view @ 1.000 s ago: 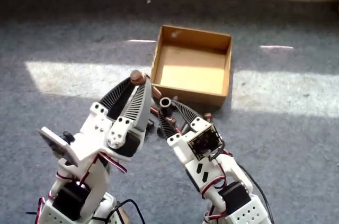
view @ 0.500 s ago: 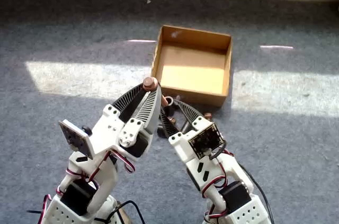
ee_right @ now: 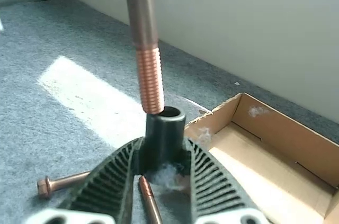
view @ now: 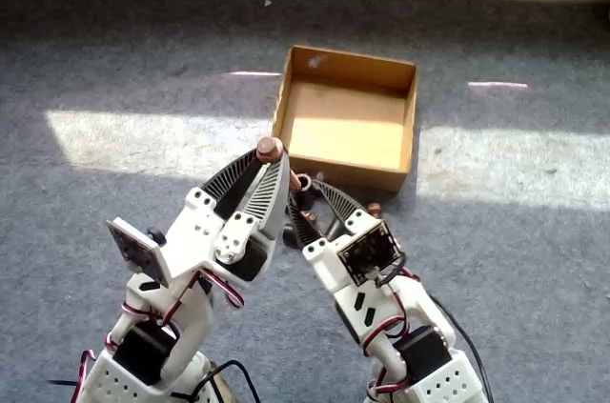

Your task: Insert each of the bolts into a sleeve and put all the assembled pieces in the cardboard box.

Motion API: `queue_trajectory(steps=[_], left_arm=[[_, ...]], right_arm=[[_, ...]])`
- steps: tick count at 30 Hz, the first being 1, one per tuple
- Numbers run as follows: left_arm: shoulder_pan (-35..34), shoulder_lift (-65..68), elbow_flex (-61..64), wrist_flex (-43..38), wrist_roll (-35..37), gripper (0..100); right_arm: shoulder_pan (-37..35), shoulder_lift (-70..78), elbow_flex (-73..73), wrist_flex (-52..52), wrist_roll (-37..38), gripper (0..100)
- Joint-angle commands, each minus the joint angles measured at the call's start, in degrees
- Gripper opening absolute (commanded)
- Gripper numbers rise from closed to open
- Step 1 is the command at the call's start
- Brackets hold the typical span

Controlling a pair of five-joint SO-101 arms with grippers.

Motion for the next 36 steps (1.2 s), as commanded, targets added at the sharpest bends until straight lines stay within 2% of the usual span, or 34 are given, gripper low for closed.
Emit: queue_trajectory(steps=[1,16,21,27,33,36], left_arm=[[0.7,-0.1,0.4,-2.0,0.3,1],[1.2,-0.1,0.7,-1.9,0.3,1],[1.3,-0.1,0.7,2.2,0.3,1],[3.7,-0.1,2.8,3.9,-8.1,1],[4.1,-0.1,3.8,4.0,-8.4,1],[3.9,-0.1,3.4,5.8,-8.4,7]], right_arm=[[-1.9,-0.7,6.0,0.0,0.6,0.5],[-1.6,-0.9,6.0,0.0,0.6,0.5],[0.2,-1.1,6.0,0.0,0.6,0.5],[0.3,-1.1,5.9,0.0,0.4,0.5],[1.5,-1.1,6.0,0.0,0.3,0.5],[1.5,-1.1,6.0,0.0,0.3,0.5]])
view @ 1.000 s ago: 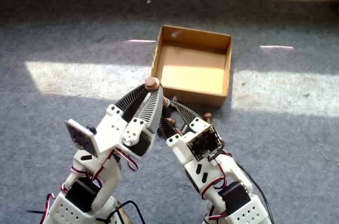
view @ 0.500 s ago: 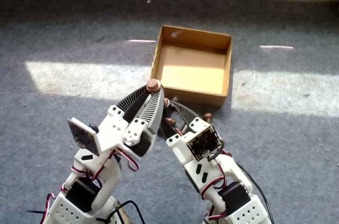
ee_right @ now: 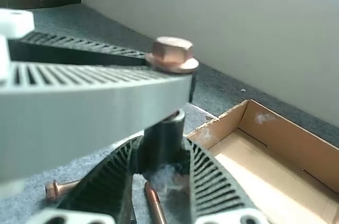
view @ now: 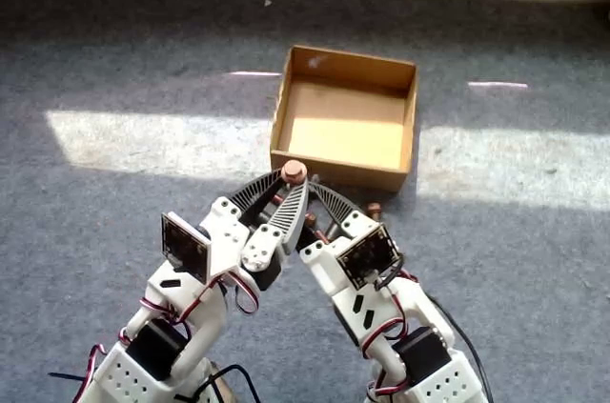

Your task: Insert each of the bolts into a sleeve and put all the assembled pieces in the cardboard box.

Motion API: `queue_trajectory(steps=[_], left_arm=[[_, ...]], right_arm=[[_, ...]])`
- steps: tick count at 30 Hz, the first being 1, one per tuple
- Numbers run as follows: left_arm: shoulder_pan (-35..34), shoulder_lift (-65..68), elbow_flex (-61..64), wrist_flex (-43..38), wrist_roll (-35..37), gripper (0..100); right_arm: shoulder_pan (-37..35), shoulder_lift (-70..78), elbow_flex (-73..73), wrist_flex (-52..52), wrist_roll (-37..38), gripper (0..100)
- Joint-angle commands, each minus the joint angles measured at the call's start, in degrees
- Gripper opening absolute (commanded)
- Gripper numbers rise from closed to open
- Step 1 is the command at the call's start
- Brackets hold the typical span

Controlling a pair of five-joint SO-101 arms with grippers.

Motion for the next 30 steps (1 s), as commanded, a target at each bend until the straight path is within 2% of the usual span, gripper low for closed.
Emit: queue_trajectory(steps=[1,5,12,24,30], left_arm=[[0.8,-0.4,-1.2,3.7,-0.9,9],[0.8,-0.4,-4.4,10.5,-0.8,14],[0.8,-0.4,-9.9,17.8,-1.1,14],[0.7,-0.6,-13.3,19.1,-3.4,14],[0.7,-0.7,-17.3,23.1,-3.5,14]], right_arm=[[1.9,-0.8,6.0,0.0,0.4,0.5],[1.9,-0.7,6.0,0.0,0.4,0.5],[3.6,-0.6,6.0,0.0,0.4,0.5],[5.1,-0.8,6.0,2.3,0.3,0.5],[6.1,-0.9,6.0,2.9,0.3,0.5]])
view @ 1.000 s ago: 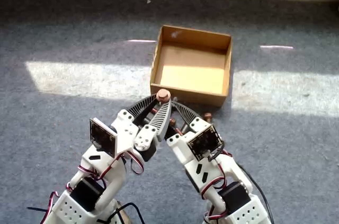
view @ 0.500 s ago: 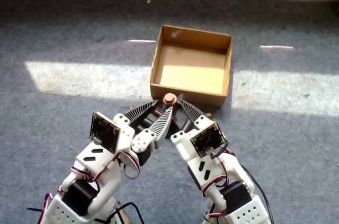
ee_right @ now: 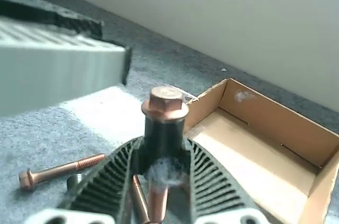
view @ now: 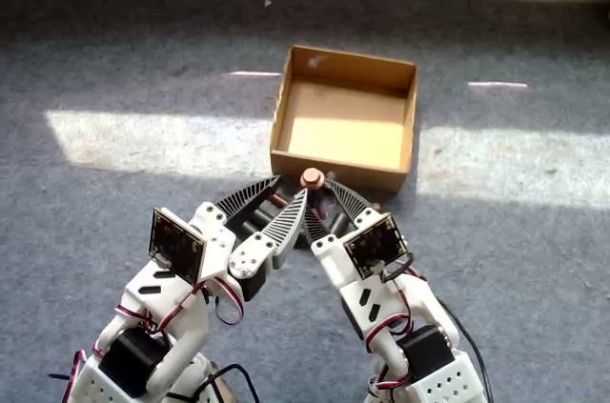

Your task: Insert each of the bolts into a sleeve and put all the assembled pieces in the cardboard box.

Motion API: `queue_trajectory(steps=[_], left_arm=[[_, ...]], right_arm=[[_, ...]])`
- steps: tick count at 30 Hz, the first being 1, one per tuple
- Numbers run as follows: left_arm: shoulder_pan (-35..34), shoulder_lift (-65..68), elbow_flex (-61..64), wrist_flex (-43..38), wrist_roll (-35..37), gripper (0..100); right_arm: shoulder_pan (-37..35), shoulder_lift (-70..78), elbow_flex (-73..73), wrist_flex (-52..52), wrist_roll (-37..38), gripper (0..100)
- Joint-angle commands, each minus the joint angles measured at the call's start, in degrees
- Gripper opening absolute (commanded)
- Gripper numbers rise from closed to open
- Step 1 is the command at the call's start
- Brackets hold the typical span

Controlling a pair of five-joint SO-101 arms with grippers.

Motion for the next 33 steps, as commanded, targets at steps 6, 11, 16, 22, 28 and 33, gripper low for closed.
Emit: queue_trajectory(steps=[6,11,16,22,28,33], left_arm=[[1.3,-0.6,-11.6,7.6,-0.9,14],[-1.0,-0.6,-14.6,9.6,-1.0,14],[-13.3,-0.5,-13.3,9.3,-0.8,14],[-24.7,-0.5,-5.5,9.3,-0.7,14],[-32.5,-0.5,3.6,9.2,-0.8,10],[-34.7,-0.5,10.7,9.2,-1.1,2]], right_arm=[[6.6,-1.0,5.8,0.0,0.2,0.5],[8.0,-0.7,5.8,0.0,0.2,0.5],[9.3,-1.0,5.8,1.5,0.2,0.5],[9.3,-0.6,5.8,1.6,0.2,0.5],[9.4,-0.6,5.8,1.7,0.2,0.5],[9.4,-1.0,5.8,3.5,0.2,0.5]])
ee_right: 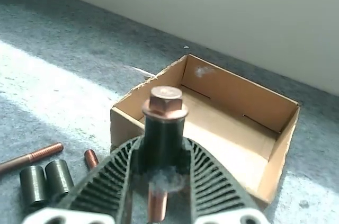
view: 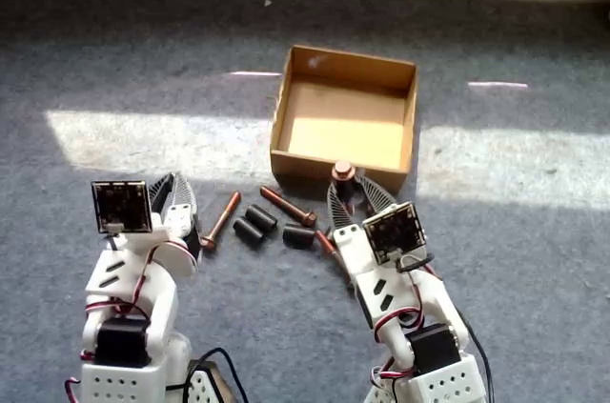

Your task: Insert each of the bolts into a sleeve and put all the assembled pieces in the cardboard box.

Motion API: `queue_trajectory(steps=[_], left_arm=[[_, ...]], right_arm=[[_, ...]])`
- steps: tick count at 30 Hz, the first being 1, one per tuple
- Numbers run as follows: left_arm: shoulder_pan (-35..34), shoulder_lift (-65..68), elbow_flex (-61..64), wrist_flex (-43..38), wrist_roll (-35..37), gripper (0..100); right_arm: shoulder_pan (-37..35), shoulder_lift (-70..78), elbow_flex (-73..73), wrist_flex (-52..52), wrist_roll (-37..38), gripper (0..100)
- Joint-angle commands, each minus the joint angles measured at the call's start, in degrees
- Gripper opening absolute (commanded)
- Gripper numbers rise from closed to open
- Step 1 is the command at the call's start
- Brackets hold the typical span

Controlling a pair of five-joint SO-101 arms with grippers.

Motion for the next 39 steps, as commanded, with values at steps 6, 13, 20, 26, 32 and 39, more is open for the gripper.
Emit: queue_trajectory(steps=[6,13,20,26,32,39], left_arm=[[-3.3,-0.5,9.5,-0.8,-0.8,1],[-4.2,-0.2,9.8,-3.2,-0.7,1],[-4.2,-0.2,9.8,-3.2,-0.7,1],[-4.2,-0.2,9.8,-3.2,-0.7,1],[-4.2,-0.2,9.8,-3.2,-0.7,1],[-4.2,-0.1,9.8,-3.2,-0.7,1]], right_arm=[[0.9,-0.6,5.5,2.6,0.2,0.5],[7.0,-0.6,-3.6,11.1,-5.4,0.5],[8.3,-0.5,-6.9,12.1,-5.1,0.5],[9.5,5.6,-16.5,13.9,-5.1,0.5],[9.5,24.1,-30.7,13.9,-5.5,0.5],[9.5,40.0,-41.9,13.8,-5.5,0.5]])
